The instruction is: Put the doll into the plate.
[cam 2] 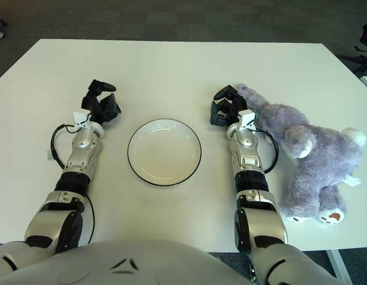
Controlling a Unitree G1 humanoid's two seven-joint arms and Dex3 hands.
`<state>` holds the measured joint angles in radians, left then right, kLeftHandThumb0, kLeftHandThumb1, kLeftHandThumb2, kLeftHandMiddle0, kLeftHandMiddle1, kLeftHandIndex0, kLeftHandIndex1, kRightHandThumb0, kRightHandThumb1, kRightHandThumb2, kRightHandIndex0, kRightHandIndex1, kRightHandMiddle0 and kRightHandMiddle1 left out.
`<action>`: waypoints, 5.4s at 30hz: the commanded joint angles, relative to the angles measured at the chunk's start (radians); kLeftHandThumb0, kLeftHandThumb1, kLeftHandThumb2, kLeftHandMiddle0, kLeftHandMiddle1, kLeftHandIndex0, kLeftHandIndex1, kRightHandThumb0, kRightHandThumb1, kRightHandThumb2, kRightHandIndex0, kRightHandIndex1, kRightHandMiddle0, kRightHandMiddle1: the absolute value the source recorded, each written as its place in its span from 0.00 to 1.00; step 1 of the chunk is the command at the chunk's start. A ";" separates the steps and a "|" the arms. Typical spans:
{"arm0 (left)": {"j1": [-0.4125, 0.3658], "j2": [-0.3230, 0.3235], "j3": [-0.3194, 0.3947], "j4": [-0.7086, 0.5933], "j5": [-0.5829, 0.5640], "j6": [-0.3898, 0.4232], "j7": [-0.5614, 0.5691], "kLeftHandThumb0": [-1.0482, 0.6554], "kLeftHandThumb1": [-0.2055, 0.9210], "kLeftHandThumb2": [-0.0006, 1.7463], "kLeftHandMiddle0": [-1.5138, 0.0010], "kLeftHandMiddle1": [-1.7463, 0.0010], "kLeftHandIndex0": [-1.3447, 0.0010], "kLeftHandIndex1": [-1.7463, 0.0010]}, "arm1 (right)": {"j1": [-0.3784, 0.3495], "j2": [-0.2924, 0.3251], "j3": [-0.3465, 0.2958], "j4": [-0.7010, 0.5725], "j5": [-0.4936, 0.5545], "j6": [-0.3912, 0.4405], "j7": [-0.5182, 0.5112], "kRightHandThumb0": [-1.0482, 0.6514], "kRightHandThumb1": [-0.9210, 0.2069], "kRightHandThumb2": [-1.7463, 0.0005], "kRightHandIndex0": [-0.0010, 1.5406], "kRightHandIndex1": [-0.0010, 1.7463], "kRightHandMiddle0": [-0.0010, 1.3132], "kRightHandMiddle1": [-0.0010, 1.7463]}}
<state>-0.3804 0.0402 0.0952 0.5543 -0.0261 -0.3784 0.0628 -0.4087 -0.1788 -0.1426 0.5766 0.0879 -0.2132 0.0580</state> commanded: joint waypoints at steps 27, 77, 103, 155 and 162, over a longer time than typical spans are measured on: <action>0.054 -0.002 -0.002 0.016 0.009 0.024 -0.001 0.39 0.77 0.50 0.41 0.01 0.74 0.00 | 0.033 -0.001 -0.008 0.085 0.030 -0.049 0.154 0.61 0.63 0.17 0.37 1.00 0.43 1.00; 0.052 -0.004 -0.004 0.032 0.011 0.008 -0.005 0.39 0.77 0.50 0.41 0.00 0.74 0.00 | 0.150 -0.037 0.056 -0.310 -0.307 -0.141 -0.168 0.61 0.49 0.29 0.42 0.95 0.24 1.00; 0.011 -0.008 -0.005 0.116 0.003 -0.048 -0.028 0.39 0.77 0.50 0.41 0.02 0.74 0.00 | 0.209 -0.111 0.022 -0.619 -0.439 0.000 -0.196 0.61 0.45 0.31 0.28 1.00 0.31 1.00; -0.014 -0.007 -0.022 0.151 0.023 -0.067 -0.014 0.39 0.77 0.50 0.40 0.00 0.74 0.00 | 0.455 -0.255 0.044 -1.018 -1.109 0.325 -0.207 0.26 0.41 0.52 0.01 0.33 0.00 0.46; -0.014 -0.009 -0.021 0.153 0.019 -0.078 -0.017 0.39 0.77 0.50 0.40 0.00 0.74 0.00 | 0.501 -0.249 0.036 -1.123 -1.168 0.404 -0.069 0.26 0.44 0.52 0.02 0.28 0.00 0.38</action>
<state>-0.4460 0.0391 0.0783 0.6695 -0.0196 -0.4417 0.0452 0.0760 -0.4220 -0.0924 -0.4956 -1.0491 0.1621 -0.0628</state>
